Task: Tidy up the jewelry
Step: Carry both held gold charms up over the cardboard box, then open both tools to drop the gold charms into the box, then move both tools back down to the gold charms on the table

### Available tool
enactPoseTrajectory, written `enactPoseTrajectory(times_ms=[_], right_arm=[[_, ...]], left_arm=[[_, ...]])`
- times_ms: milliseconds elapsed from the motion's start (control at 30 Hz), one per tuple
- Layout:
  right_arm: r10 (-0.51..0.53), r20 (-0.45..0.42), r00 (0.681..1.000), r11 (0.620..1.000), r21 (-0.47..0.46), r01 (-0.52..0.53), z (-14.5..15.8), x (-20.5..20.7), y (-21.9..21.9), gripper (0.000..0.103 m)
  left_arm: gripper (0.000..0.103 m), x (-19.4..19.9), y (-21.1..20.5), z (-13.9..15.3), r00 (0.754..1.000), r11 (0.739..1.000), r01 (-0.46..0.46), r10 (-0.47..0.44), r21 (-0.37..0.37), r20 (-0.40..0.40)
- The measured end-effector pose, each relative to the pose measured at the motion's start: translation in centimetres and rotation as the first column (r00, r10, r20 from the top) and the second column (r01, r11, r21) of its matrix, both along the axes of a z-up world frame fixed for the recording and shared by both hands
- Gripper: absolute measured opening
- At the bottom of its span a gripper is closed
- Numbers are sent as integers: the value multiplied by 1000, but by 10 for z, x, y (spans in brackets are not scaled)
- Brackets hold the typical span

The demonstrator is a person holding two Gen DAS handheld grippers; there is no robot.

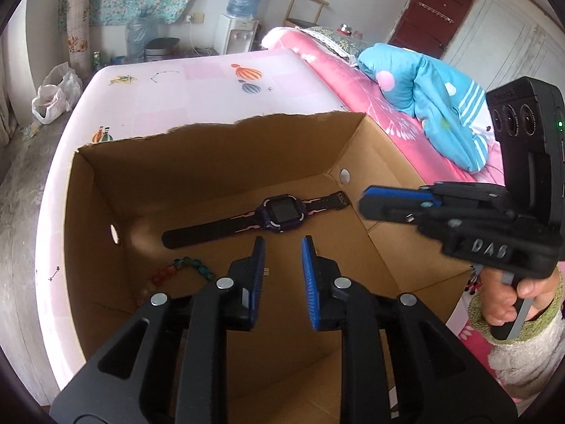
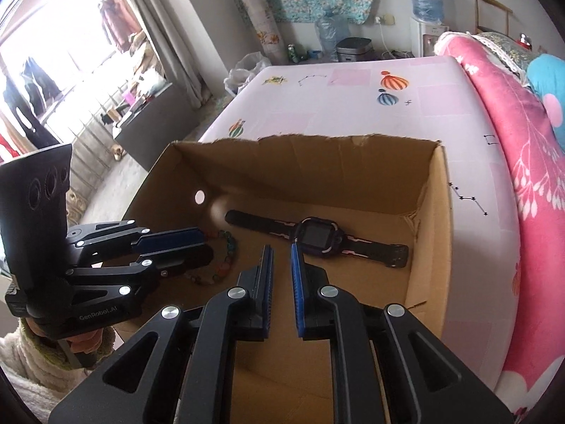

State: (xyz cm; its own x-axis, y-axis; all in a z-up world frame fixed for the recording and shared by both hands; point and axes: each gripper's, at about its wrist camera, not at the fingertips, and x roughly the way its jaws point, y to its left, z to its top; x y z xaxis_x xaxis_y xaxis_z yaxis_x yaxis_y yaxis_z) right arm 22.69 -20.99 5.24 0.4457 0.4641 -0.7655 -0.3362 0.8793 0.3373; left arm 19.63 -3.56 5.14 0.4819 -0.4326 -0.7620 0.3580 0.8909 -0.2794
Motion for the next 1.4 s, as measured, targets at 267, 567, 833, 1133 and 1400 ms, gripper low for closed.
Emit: enactPoseTrajectory(times_ms=[267, 567, 833, 1133, 1400], right_arm=[[-70, 54, 996, 997, 36, 68, 20, -14, -22, 14], [-132, 192, 972, 991, 25, 130, 55, -56, -28, 52], [-156, 310, 938, 987, 22, 157, 77, -113, -29, 61], [-185, 321, 929, 982, 18, 189, 49, -181, -39, 62], [-202, 129, 971, 979, -2, 204, -22, -198, -35, 62]], left_arm=[[22, -10, 11, 13, 999, 999, -31, 32, -25, 40], [42, -47, 25, 43, 990, 997, -41, 50, -70, 130], [59, -107, 44, 58, 974, 995, -47, 64, -84, 218], [68, -181, 55, 40, 948, 997, -9, 32, -71, 318], [68, -192, 18, -5, 967, 996, 70, -55, -53, 251]])
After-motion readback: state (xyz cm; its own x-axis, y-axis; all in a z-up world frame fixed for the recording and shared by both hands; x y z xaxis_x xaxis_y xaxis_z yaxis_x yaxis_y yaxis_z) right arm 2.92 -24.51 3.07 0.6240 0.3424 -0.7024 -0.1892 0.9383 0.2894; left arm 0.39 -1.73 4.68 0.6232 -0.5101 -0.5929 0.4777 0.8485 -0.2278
